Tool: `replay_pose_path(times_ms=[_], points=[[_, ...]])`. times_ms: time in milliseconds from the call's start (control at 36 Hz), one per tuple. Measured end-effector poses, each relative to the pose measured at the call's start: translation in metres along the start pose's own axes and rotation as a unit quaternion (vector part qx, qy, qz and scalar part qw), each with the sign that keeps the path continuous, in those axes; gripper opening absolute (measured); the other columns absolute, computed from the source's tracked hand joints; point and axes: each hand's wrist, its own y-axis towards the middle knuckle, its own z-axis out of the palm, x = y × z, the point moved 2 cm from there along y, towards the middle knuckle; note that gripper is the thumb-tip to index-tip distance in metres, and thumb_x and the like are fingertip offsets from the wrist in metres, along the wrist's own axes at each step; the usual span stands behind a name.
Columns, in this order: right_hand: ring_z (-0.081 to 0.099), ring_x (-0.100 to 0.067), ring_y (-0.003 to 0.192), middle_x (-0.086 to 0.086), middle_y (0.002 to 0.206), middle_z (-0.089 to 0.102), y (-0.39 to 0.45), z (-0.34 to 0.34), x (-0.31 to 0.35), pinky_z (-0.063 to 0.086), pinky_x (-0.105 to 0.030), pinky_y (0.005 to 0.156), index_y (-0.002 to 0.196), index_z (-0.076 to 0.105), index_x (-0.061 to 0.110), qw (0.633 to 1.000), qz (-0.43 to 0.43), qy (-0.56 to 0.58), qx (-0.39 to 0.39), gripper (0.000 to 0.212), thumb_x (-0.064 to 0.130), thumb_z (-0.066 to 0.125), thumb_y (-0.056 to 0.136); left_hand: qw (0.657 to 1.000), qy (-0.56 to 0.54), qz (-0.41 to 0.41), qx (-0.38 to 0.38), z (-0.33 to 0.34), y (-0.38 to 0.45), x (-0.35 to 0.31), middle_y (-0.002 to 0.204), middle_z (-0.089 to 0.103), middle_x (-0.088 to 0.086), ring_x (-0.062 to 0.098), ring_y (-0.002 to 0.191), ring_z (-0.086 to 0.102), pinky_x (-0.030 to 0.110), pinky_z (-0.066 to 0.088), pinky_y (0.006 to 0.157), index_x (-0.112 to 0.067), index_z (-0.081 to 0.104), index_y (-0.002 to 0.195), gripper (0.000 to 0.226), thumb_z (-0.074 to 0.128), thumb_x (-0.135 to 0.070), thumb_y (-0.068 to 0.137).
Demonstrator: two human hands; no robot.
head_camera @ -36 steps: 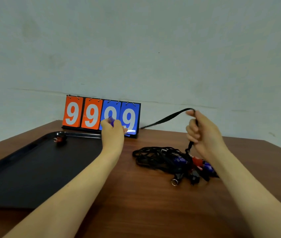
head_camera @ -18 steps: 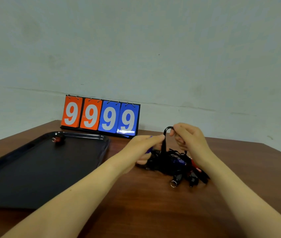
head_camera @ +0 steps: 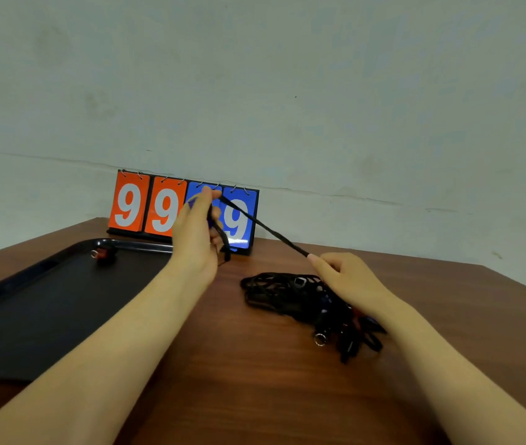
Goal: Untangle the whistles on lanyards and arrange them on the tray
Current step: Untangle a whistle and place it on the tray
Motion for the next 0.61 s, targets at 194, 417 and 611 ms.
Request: replay_pose_path(times_ms=[194,417,611], points=[[0.039,-0.017,0.055,0.002,0.052,0.041,0.008,-0.005,-0.021,0.036,-0.029,0.061,0.072,0.044,0.013,0.967,0.144,0.208,-0.042,0.036,0.034,0.04,0.1,0.986,0.136,0.085,-0.05,-0.006,0.003,0.003,0.067,0.046,-0.003,0.005,0.047,0.032,0.016,0.029,0.042,-0.023,0.066,0.087,0.016,0.054,-0.03,0.097],[0.048,-0.011,0.059,0.003,0.059,0.048,0.016,-0.037,-0.003,0.042,-0.025,0.066,0.08,0.054,0.012,0.778,0.062,0.588,-0.21,0.023,0.017,0.043,0.1,0.962,0.261,0.074,-0.021,-0.002,0.0,0.024,0.065,0.049,-0.006,0.007,0.054,0.039,0.023,0.034,0.055,-0.018,0.061,0.078,0.022,0.054,-0.026,0.097],[0.045,-0.011,0.056,0.003,0.064,0.051,0.006,-0.038,0.008,0.038,-0.027,0.058,0.091,0.067,0.015,0.86,0.056,0.469,-0.191,0.022,0.025,0.049,0.099,0.943,0.327,0.054,-0.019,-0.003,0.003,0.03,0.108,0.065,0.002,0.02,0.094,0.061,0.033,0.052,0.084,-0.014,0.063,0.121,0.028,0.055,-0.02,0.095]])
